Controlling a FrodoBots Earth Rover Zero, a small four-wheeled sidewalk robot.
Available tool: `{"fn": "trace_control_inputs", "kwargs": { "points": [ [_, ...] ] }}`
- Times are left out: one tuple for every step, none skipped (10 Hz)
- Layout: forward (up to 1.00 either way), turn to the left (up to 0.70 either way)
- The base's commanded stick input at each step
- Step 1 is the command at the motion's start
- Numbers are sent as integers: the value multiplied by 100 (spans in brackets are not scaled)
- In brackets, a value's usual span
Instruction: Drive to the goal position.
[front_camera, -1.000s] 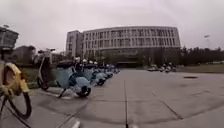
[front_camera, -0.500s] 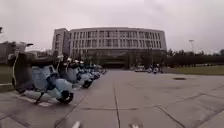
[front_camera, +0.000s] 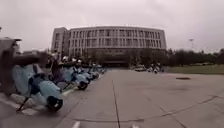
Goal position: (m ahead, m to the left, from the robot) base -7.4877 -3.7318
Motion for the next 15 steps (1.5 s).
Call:
{"fn": "trace_control_inputs", "kwargs": {
  "points": [
    [70,0],
    [70,0],
    [70,0],
    [70,-4],
    [70,-15],
    [70,-28],
    [70,0],
    [70,0],
    [70,0],
    [70,0],
    [70,0],
    [70,0],
    [70,0],
    [70,0],
    [70,0]
  ]
}}
